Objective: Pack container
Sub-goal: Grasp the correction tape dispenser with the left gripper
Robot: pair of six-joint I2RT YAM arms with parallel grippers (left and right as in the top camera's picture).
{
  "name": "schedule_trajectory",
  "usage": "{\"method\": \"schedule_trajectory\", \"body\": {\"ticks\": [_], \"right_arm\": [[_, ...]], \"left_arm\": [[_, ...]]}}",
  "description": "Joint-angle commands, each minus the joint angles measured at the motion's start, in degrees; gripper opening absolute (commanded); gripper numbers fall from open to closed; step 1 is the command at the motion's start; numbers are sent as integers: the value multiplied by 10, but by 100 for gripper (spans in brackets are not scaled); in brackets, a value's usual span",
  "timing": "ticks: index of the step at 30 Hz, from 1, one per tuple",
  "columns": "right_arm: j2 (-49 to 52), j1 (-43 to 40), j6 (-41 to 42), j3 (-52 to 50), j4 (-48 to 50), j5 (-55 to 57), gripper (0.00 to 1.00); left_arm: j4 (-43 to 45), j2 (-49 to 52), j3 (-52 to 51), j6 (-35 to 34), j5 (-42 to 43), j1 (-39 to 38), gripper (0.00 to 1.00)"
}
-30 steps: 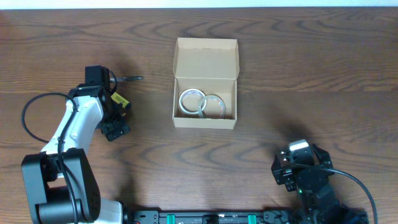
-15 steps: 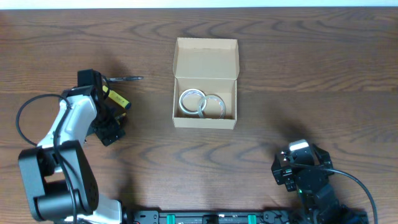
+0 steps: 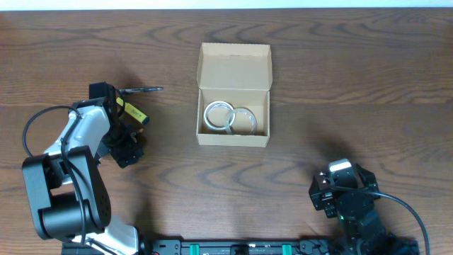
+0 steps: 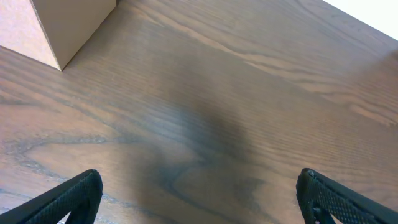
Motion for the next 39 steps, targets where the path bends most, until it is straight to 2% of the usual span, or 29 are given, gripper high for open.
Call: {"method": "schedule_trajectory", "body": {"ticks": [1, 4, 21, 39], "right_arm": [[-4, -3, -7, -1, 1, 5, 99], [-4, -3, -6, -1, 1, 5, 99], [-4, -3, -7, -1, 1, 5, 99], [-4, -3, -6, -1, 1, 5, 99]], "left_arm": [[-2, 7, 8, -4, 1, 7, 87], [-2, 7, 8, -4, 1, 11, 83], [-2, 32, 8, -4, 12, 17, 77], [-1, 35, 8, -4, 5, 18, 36]]}}
